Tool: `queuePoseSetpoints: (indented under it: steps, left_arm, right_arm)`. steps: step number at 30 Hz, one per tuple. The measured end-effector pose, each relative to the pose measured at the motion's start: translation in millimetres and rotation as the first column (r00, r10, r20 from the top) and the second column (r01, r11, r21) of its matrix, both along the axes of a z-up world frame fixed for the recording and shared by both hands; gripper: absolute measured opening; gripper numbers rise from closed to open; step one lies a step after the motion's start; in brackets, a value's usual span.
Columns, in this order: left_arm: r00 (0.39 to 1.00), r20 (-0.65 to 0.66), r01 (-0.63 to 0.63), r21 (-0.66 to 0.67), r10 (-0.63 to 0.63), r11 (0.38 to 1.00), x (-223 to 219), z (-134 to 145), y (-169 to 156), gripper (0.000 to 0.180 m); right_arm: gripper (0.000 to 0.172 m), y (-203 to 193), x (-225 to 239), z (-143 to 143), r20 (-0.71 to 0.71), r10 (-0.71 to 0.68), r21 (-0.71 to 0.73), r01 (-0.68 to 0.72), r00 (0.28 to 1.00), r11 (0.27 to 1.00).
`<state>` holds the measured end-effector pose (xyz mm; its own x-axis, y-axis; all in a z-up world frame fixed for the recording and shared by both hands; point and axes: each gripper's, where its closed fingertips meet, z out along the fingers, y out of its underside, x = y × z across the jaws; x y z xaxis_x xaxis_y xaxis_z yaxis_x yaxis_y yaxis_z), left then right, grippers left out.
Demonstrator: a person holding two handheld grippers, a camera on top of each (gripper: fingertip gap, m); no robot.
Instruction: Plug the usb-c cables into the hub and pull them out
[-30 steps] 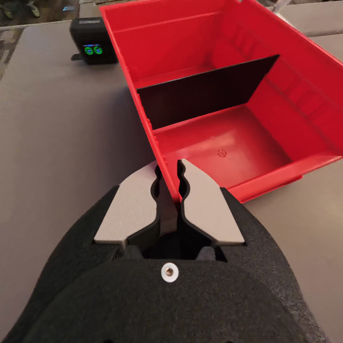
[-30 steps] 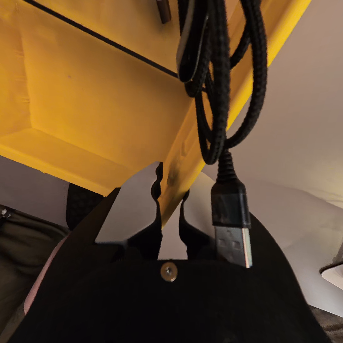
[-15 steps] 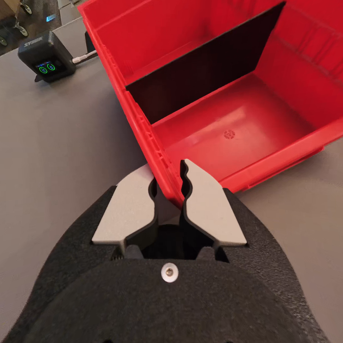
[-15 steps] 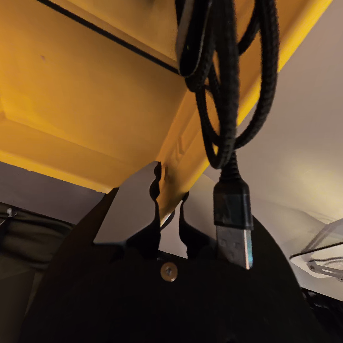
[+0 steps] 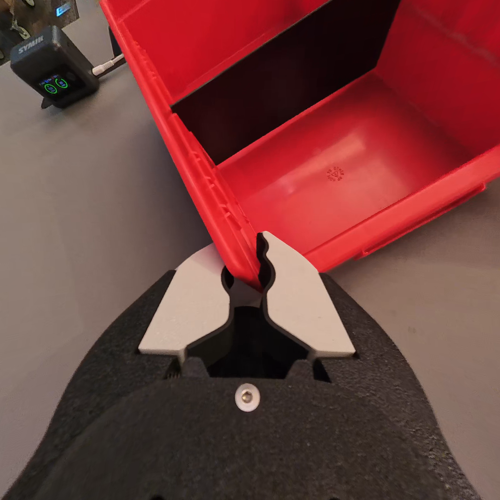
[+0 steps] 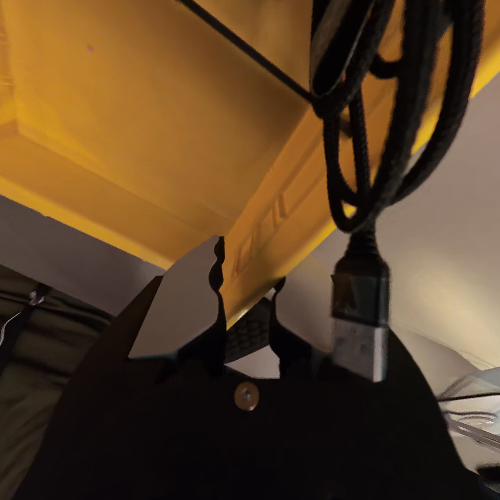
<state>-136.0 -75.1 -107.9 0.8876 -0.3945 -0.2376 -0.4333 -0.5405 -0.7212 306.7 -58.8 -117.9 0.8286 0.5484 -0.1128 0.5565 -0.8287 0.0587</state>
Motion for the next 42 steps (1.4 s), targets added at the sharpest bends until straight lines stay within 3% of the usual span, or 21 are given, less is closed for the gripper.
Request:
queuePoseSetpoints:
  steps: [1, 8, 13, 18, 19, 21, 22, 23, 25, 28, 30, 32, 35, 37, 42]
  left_arm:
    - [1.000, 0.006, 0.001, 0.003, -0.001, 1.000, 0, 0, -1, 0.013]
    - [0.997, 0.055, 0.050, 0.021, -0.051, 0.999, 0, 1, -18, 0.016]
    - [0.963, 0.251, 0.079, 0.091, -0.099, 0.993, 3, 13, -31, 0.023]
    - [0.901, 0.406, 0.014, 0.320, -0.151, 0.947, 1, 41, -42, 0.029]
    - [0.901, 0.406, -0.014, 0.373, -0.150, 0.928, -1, 47, -45, 0.029]
    - [0.911, 0.386, -0.075, 0.504, -0.147, 0.860, -3, 65, -55, 0.029]
    - [0.911, 0.379, -0.094, 0.575, -0.163, 0.813, 1, 76, -63, 0.028]
    - [0.912, 0.364, -0.095, 0.635, -0.189, 0.767, 7, 85, -70, 0.026]
    - [0.910, 0.350, -0.083, 0.683, -0.225, 0.726, 25, 91, -83, 0.020]
    - [0.868, 0.386, -0.016, 0.651, -0.312, 0.759, 63, 78, -92, 0.021]
    - [0.845, 0.397, 0.034, 0.628, -0.358, 0.777, 83, 64, -94, 0.021]
    - [0.835, 0.376, 0.057, 0.668, -0.402, 0.742, 91, 69, -99, 0.020]
    - [0.830, 0.382, 0.044, 0.681, -0.406, 0.731, 88, 71, -97, 0.018]
    - [0.807, 0.438, 0.003, 0.668, -0.396, 0.744, 81, 73, -95, 0.017]
    - [0.767, 0.533, -0.105, 0.654, -0.358, 0.749, 63, 77, -91, 0.016]
  right_arm:
    - [0.029, -4, -1, 2, -0.025, -0.015, -0.023, 0.014, 1.000, 1.000]
    - [0.013, -27, 6, 35, -0.154, -0.095, -0.009, 0.094, 0.984, 0.995]
    - [0.014, -35, -4, 71, -0.047, -0.049, 0.230, 0.058, 0.998, 0.971]
    - [0.015, -27, -88, 103, -0.136, 0.144, 0.508, -0.056, 0.980, 0.860]
    - [0.017, -29, -119, 105, -0.218, 0.226, 0.538, -0.077, 0.949, 0.840]
    - [0.022, -52, -193, 110, -0.478, 0.386, 0.498, -0.118, 0.789, 0.859]
    - [0.024, -62, -220, 111, -0.580, 0.395, 0.446, -0.127, 0.712, 0.886]
    - [0.027, -62, -236, 108, -0.611, 0.371, 0.411, -0.120, 0.699, 0.904]
    - [0.035, -35, -243, 93, -0.494, 0.342, 0.455, -0.097, 0.799, 0.885]
    - [0.042, 10, -246, 82, -0.362, 0.268, 0.525, -0.042, 0.893, 0.850]
    - [0.046, 20, -255, 75, -0.385, 0.209, 0.465, -0.007, 0.899, 0.885]
    - [0.053, 23, -268, 68, -0.427, 0.143, 0.380, 0.033, 0.893, 0.925]
    - [0.052, 30, -266, 51, -0.324, 0.104, 0.355, 0.019, 0.940, 0.935]
    - [0.049, 37, -258, 38, -0.225, 0.073, 0.351, 0.011, 0.972, 0.936]
    - [0.037, 41, -273, 29, -0.230, 0.004, 0.272, 0.061, 0.973, 0.960]
